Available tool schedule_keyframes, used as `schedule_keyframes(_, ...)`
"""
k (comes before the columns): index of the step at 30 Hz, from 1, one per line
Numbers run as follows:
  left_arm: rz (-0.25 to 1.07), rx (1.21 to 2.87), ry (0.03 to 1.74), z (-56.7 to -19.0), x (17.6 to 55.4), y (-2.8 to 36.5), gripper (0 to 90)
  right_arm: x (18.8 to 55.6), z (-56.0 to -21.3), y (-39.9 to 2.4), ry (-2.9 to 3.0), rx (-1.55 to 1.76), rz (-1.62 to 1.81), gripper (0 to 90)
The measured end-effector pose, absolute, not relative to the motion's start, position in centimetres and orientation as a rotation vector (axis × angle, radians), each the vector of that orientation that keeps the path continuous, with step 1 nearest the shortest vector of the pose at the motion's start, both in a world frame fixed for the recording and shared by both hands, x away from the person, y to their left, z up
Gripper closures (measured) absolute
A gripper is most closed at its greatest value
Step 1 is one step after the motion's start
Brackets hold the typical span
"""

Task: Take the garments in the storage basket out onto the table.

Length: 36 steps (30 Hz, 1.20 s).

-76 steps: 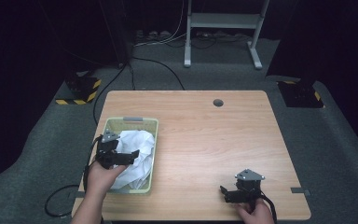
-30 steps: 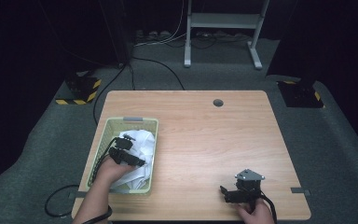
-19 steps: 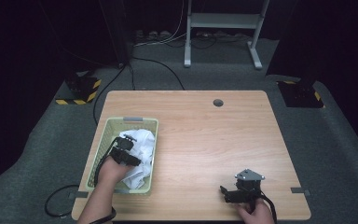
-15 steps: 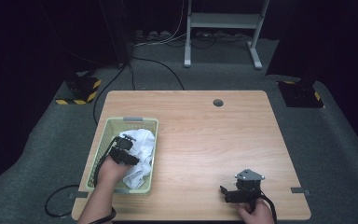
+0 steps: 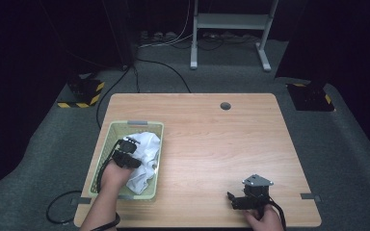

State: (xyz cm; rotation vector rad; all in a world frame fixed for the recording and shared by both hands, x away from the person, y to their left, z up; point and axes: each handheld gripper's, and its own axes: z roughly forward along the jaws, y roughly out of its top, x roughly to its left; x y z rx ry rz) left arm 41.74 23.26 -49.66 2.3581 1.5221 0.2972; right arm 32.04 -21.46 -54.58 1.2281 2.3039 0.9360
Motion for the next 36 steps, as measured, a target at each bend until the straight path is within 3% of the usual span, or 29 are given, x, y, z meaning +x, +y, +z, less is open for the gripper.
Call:
schedule_keyframes(12, 0.378, 2.23, 1.438, -47.7, 40.3, 24.0, 71.1, 32.0, -54.6, -21.5, 2.304, 1.228, 0.936, 0.0)
schedule_keyframes(36, 0.51, 2.0, 1.288, -45.3, 36.5, 25.0, 71.1, 32.0, -54.6, -21.5, 2.304, 1.227, 0.936, 0.1)
